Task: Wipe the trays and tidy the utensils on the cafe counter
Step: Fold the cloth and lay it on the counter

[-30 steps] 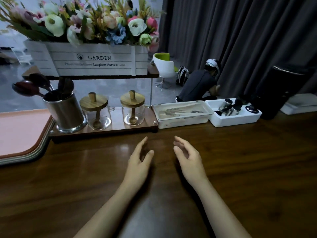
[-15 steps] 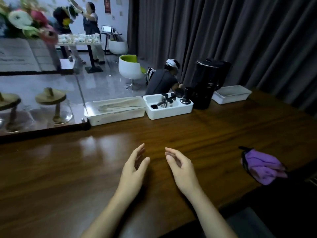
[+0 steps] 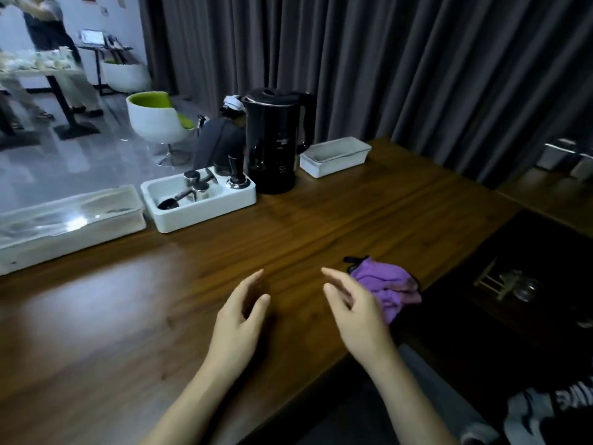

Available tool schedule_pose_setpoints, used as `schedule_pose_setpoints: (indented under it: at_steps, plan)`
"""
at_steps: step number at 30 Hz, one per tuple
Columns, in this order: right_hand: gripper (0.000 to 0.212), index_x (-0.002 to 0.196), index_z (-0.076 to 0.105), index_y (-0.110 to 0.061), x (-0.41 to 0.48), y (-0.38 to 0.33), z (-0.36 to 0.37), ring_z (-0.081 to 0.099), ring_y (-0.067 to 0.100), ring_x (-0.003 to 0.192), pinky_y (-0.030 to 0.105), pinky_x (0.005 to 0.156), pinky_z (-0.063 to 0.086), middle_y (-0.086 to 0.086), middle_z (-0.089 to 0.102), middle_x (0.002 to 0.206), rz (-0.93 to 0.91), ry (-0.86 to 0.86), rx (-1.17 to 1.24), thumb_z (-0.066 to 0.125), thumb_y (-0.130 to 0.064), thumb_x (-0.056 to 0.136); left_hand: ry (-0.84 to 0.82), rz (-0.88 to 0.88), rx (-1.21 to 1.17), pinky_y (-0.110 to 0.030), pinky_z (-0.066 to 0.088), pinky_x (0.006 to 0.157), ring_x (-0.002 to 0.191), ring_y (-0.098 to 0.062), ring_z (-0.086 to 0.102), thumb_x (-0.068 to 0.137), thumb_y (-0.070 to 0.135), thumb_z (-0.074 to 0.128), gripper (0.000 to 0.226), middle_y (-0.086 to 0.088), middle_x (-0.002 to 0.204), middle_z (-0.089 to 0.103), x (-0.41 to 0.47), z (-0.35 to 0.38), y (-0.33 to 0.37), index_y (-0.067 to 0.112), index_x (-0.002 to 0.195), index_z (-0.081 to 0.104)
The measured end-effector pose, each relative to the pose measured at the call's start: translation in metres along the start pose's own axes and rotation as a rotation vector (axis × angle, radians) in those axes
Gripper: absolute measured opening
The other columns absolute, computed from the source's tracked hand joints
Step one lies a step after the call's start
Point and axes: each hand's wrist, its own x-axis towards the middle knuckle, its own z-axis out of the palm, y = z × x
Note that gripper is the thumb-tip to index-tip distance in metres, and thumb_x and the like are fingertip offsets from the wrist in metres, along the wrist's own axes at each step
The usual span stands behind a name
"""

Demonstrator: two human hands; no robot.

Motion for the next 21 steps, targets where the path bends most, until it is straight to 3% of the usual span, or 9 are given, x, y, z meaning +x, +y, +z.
schedule_pose_setpoints:
  at_steps: [2, 3, 6, 9, 16, 21]
  plan:
    - [0.029, 0.127, 0.068, -0.025, 0.009, 0.023, -0.029, 0.057, 0.002, 0.122, 0.017, 0.102, 0.042, -0.011, 0.067, 0.127, -0.046, 0.095, -0.210, 0.060, -0.025, 0.099, -0.044, 0.010, 0.042, -0.003, 0.032, 0.101, 0.131, 0.015, 0.043, 0.102, 0.031, 0.059, 0.041, 0.027, 0.140, 0.055, 0.010, 0.020, 0.004, 0.041, 0.141, 0.054]
    - [0.031, 0.129, 0.067, -0.023, 0.013, 0.035, -0.041, 0.053, 0.008, 0.129, 0.022, 0.109, 0.038, -0.007, 0.065, 0.133, -0.032, 0.100, -0.319, 0.059, -0.025, 0.100, -0.066, 0.015, 0.057, -0.003, 0.033, 0.100, 0.131, 0.014, 0.043, 0.102, 0.032, 0.059, 0.041, 0.027, 0.139, 0.055, 0.013, 0.030, 0.005, 0.041, 0.141, 0.054]
    - [0.043, 0.146, 0.052, -0.027, 0.030, 0.068, -0.055, 0.023, 0.021, 0.151, 0.041, 0.125, 0.012, -0.001, 0.042, 0.157, 0.047, -0.053, -0.580, 0.050, -0.036, 0.103, -0.100, 0.019, 0.086, -0.016, 0.037, 0.109, 0.132, 0.010, 0.045, 0.102, 0.036, 0.059, 0.041, 0.026, 0.141, 0.055, 0.024, 0.055, 0.010, 0.042, 0.143, 0.053]
    - [0.046, 0.150, 0.045, -0.032, 0.051, 0.079, -0.046, 0.011, 0.021, 0.155, 0.040, 0.125, 0.001, -0.003, 0.030, 0.163, -0.012, -0.164, -0.584, 0.040, -0.042, 0.106, -0.071, 0.027, 0.120, -0.018, 0.038, 0.110, 0.131, 0.010, 0.046, 0.102, 0.034, 0.059, 0.041, 0.027, 0.140, 0.055, 0.036, 0.072, 0.013, 0.039, 0.142, 0.054]
    - [0.047, 0.153, 0.036, -0.039, 0.101, 0.065, 0.000, 0.003, 0.016, 0.155, 0.034, 0.122, -0.006, -0.008, 0.020, 0.166, -0.262, -0.464, -0.522, 0.029, -0.048, 0.107, 0.165, -0.063, 0.180, -0.023, 0.046, 0.107, 0.125, 0.005, 0.054, 0.102, 0.025, 0.059, 0.039, 0.024, 0.136, 0.059, 0.032, 0.064, 0.010, 0.036, 0.140, 0.058]
    - [0.046, 0.153, 0.036, -0.037, 0.101, 0.042, 0.050, 0.002, 0.019, 0.155, 0.036, 0.122, -0.007, -0.005, 0.019, 0.167, -0.397, -0.556, -0.480, 0.031, -0.044, 0.108, 0.300, -0.079, 0.355, -0.029, 0.051, 0.102, 0.118, 0.001, 0.060, 0.099, 0.021, 0.059, 0.038, 0.021, 0.129, 0.064, 0.001, 0.031, -0.002, 0.032, 0.135, 0.062]
